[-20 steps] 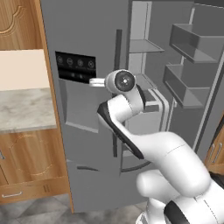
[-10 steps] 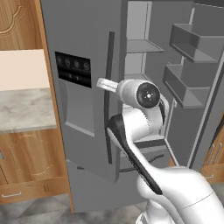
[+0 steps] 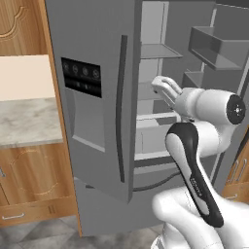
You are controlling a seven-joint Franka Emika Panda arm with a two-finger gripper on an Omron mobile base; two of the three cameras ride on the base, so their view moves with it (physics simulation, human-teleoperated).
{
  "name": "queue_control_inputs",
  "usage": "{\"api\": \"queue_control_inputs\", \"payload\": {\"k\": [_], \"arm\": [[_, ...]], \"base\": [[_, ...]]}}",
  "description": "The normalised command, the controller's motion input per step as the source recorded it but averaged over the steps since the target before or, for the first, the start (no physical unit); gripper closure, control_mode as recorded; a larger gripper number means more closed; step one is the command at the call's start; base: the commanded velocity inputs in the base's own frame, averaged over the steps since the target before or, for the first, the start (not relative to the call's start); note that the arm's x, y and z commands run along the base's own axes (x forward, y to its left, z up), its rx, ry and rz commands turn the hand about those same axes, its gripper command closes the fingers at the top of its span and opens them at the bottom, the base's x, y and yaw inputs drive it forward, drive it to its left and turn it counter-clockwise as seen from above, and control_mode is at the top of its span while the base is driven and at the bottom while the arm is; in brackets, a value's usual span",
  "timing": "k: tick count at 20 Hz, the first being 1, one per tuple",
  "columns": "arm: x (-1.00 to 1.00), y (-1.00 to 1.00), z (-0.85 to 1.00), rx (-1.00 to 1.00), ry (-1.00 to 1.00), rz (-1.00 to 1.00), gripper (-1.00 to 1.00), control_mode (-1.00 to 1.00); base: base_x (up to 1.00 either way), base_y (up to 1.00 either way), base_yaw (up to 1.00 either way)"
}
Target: Move the hot dog bun to the plate on the dining table and place the condiment next to that plate. Then navigate to the fridge and take the sausage and place it on the plate as well.
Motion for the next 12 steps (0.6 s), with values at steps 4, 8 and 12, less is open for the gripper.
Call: {"api": "queue_control_inputs", "payload": {"k": [4, 8, 12], "arm": [[0.66, -0.26, -0.09, 0.36, 0.06, 0.06, -1.0, -1.0], [0.88, -0.03, -0.01, 0.25, 0.24, 0.03, -1.0, -1.0], [0.91, 0.1, -0.14, 0.07, 0.21, 0.04, -1.0, -1.0]], "base": [[0.0, 0.0, 0.0], [0.0, 0.0, 0.0], [0.0, 0.0, 0.0]]}}
